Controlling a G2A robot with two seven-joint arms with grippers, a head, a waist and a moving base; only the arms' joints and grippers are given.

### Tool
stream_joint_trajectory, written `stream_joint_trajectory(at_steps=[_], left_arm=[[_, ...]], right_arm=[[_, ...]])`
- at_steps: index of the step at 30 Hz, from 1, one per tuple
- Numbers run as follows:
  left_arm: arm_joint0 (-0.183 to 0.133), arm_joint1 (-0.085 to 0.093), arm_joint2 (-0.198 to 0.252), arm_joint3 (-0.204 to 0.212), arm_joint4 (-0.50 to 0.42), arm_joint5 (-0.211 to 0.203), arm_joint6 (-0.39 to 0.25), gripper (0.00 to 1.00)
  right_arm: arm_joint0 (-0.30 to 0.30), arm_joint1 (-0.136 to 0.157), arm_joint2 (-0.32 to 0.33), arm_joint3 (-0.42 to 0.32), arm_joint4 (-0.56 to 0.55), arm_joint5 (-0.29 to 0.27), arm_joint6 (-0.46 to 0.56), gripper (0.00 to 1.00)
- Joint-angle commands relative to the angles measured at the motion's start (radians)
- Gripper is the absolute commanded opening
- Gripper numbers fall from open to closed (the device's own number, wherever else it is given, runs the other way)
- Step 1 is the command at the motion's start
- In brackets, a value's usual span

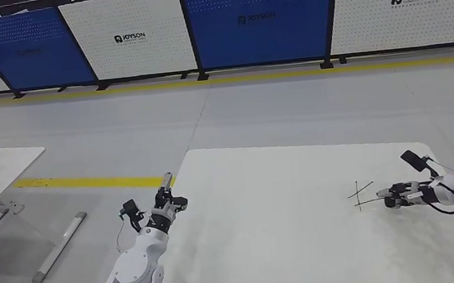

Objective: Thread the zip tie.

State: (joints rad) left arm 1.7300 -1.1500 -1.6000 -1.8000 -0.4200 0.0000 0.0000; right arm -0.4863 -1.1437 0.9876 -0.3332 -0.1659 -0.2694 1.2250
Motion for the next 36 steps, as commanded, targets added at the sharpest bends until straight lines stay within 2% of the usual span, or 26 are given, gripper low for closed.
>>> stream_joint_trajectory(at_steps=[1, 8, 11, 13, 14, 19, 25, 32, 36], left_arm=[[0.000, 0.000, 0.000, 0.000, 0.000, 0.000, 0.000, 1.00], [0.000, 0.000, 0.000, 0.000, 0.000, 0.000, 0.000, 1.00], [0.000, 0.000, 0.000, 0.000, 0.000, 0.000, 0.000, 1.00], [0.000, 0.000, 0.000, 0.000, 0.000, 0.000, 0.000, 1.00], [0.000, 0.000, 0.000, 0.000, 0.000, 0.000, 0.000, 1.00], [0.000, 0.000, 0.000, 0.000, 0.000, 0.000, 0.000, 1.00], [0.000, 0.000, 0.000, 0.000, 0.000, 0.000, 0.000, 1.00], [0.000, 0.000, 0.000, 0.000, 0.000, 0.000, 0.000, 1.00], [0.000, 0.000, 0.000, 0.000, 0.000, 0.000, 0.000, 1.00]], right_arm=[[0.003, -0.002, -0.002, 0.005, -0.001, 0.001, -0.002, 0.24], [0.011, -0.008, -0.011, 0.019, -0.013, 0.004, -0.009, 0.09], [0.014, -0.010, -0.012, 0.026, -0.011, 0.003, -0.008, 0.09], [0.016, -0.011, -0.013, 0.030, -0.011, 0.002, -0.007, 0.05], [0.017, -0.012, -0.013, 0.032, -0.011, 0.002, -0.007, 0.00], [0.020, -0.013, -0.011, 0.040, -0.004, -0.010, -0.001, 0.00], [0.025, -0.006, 0.012, 0.055, 0.045, -0.071, 0.048, 0.00], [-0.001, 0.017, 0.055, -0.001, 0.119, -0.071, 0.100, 0.00], [-0.032, 0.034, 0.097, -0.046, 0.214, -0.071, 0.165, 0.00]])
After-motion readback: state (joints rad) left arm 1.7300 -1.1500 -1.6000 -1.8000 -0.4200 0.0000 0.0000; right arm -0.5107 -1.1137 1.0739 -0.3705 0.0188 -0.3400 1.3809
